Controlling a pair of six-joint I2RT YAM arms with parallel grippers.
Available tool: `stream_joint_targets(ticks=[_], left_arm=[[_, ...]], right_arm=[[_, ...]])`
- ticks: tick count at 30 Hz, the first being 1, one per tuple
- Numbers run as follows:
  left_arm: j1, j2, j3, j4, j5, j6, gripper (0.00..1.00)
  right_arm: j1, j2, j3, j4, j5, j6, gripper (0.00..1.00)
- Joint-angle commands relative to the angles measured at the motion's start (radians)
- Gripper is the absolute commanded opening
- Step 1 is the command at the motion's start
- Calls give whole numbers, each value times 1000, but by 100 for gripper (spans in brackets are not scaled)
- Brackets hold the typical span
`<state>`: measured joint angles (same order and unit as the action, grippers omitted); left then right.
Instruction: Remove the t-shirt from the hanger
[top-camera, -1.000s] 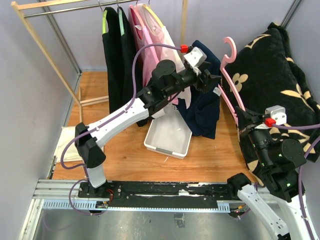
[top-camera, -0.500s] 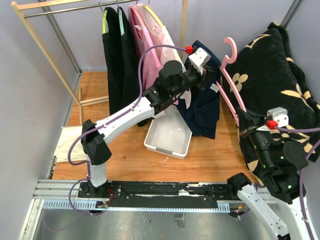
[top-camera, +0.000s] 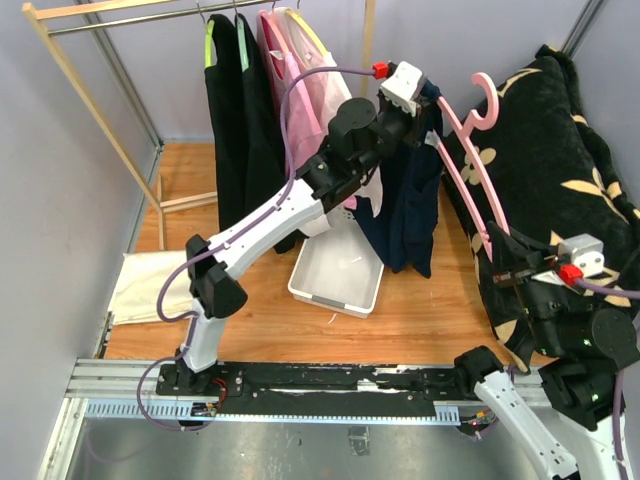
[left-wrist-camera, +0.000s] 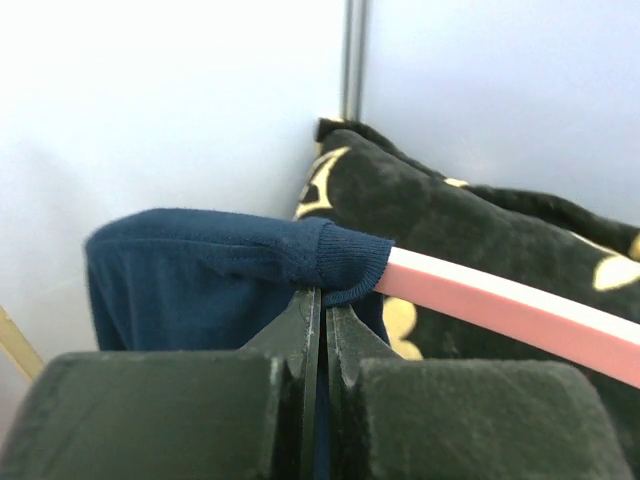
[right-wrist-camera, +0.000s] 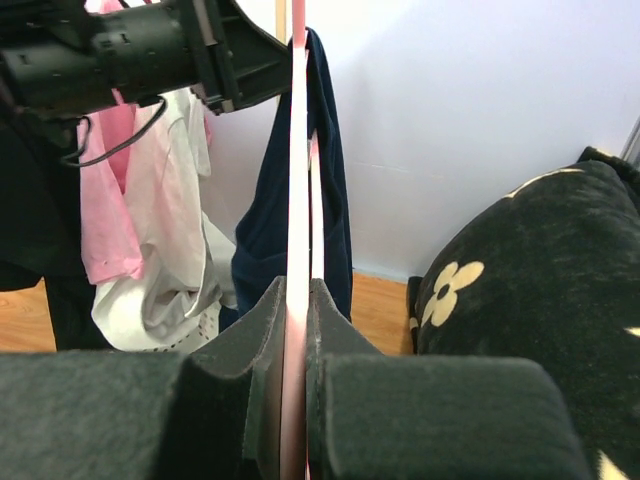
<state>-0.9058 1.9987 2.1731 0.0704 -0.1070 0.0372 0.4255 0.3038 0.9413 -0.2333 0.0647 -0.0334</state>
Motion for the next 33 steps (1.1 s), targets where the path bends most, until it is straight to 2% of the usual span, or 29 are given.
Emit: stream_joint_targets(ticks=[1,5,10,20,23,27,33], left_arm=[[-2,97,168,-29,-138,61,0],[15,134,203,-21,-161,53,1],[57,144,200,-8,-138,-5,0],[79,140,194,8,-98,-18,1],[79,106,152,27,-28,-20,1],[79,35,88,95,141,-45,0],[79,-42,91,172,298,-91,0]], right_arm=[[7,-65,45,-30,-20,-20,1],[7,-108,63,-69,-17,-33,1],[7,-141,87,-100,-21,-44,1],[7,-171,132,-141,-25,-54,1],[8,-174,130,-123,11,-54,1],[7,-165,121,-105,131,-34,1],[7,-161,89,-75,295,-13,1]])
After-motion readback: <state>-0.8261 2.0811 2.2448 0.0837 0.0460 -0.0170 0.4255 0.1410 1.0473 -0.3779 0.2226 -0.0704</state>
